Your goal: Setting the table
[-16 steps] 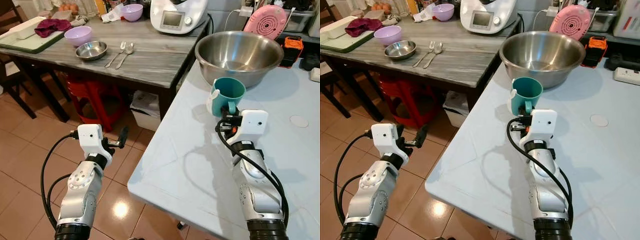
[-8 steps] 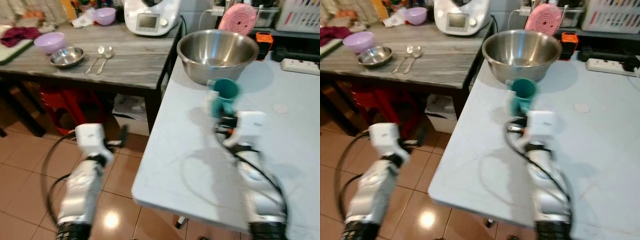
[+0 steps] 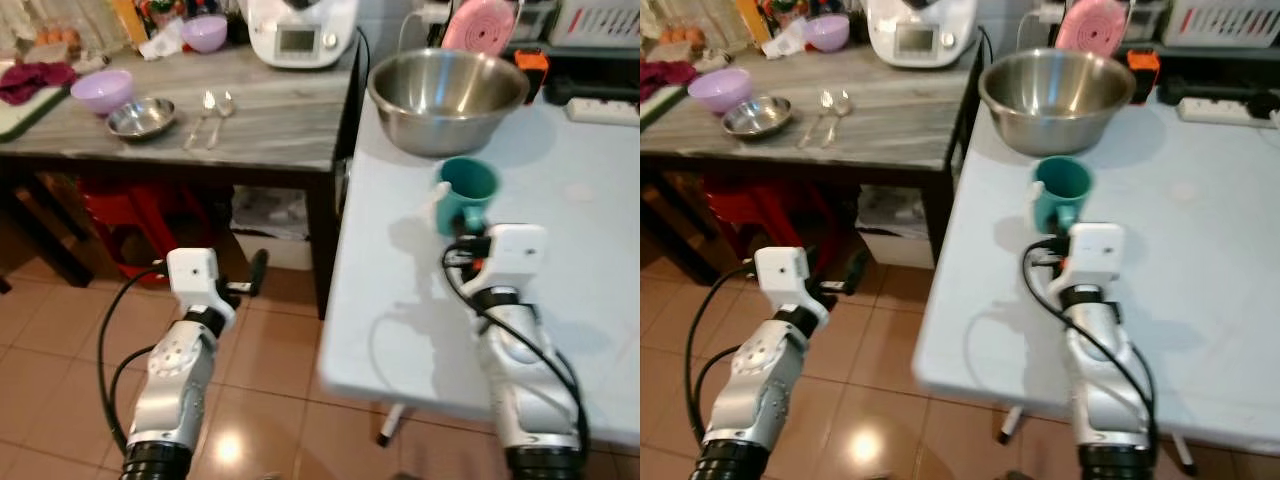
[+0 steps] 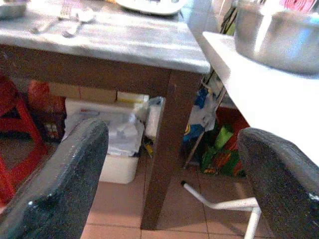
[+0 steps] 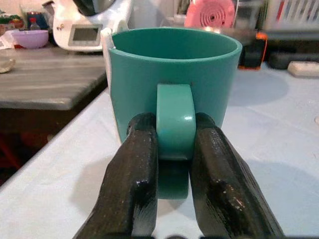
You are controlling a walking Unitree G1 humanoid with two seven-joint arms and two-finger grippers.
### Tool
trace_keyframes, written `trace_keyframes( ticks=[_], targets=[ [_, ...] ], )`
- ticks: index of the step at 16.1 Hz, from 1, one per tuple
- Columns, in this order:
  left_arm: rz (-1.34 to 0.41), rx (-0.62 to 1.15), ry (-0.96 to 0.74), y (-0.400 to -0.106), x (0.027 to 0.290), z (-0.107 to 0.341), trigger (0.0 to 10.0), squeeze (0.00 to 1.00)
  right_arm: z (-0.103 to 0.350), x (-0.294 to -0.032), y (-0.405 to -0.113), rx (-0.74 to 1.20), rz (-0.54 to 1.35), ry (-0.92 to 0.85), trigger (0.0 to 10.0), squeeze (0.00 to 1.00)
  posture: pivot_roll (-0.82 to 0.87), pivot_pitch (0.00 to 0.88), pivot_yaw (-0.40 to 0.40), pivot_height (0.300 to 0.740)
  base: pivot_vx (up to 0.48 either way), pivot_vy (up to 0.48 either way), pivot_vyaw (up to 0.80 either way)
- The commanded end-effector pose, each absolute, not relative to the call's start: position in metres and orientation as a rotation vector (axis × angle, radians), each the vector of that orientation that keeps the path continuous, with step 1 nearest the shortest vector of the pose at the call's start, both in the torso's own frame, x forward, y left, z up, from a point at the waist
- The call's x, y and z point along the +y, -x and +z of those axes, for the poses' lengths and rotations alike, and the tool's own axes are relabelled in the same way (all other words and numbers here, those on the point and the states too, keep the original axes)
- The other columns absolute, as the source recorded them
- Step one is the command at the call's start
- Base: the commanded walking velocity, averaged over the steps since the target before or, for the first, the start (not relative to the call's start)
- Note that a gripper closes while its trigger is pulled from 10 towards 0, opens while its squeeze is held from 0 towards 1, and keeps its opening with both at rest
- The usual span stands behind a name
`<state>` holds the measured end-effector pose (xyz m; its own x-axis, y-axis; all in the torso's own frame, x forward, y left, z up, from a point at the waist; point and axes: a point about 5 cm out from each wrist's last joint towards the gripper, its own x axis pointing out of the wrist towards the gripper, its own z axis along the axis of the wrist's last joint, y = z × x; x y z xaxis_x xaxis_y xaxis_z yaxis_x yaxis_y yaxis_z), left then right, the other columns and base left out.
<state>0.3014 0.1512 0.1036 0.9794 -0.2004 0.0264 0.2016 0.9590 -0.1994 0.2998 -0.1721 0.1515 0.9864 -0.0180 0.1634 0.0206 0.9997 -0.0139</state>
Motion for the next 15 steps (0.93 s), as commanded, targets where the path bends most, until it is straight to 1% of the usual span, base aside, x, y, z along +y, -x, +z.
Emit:
trace_keyframes(
  ticks=[1,11,15],
  targets=[
    [-0.175,-0.006,0.187,-0.299,0.162,0.102,10.0,0.0,0.159,-0.159,-0.3,-0.201,0.021,0.007,10.0,0.0,-0.12,0.101,0.095,0.74,0.0,0.465,0.0],
    [-0.198,-0.022,0.196,-0.301,0.146,0.101,10.0,0.0,0.158,-0.163,-0.296,-0.207,0.009,0.037,10.0,0.0,-0.14,0.114,0.096,0.74,0.0,0.46,0.0],
    [-0.204,-0.027,0.195,-0.306,0.142,0.103,10.0,0.0,0.156,-0.165,-0.295,-0.199,-0.007,0.036,10.0,0.0,-0.15,0.106,0.098,0.74,0.0,0.454,0.0]
  ],
)
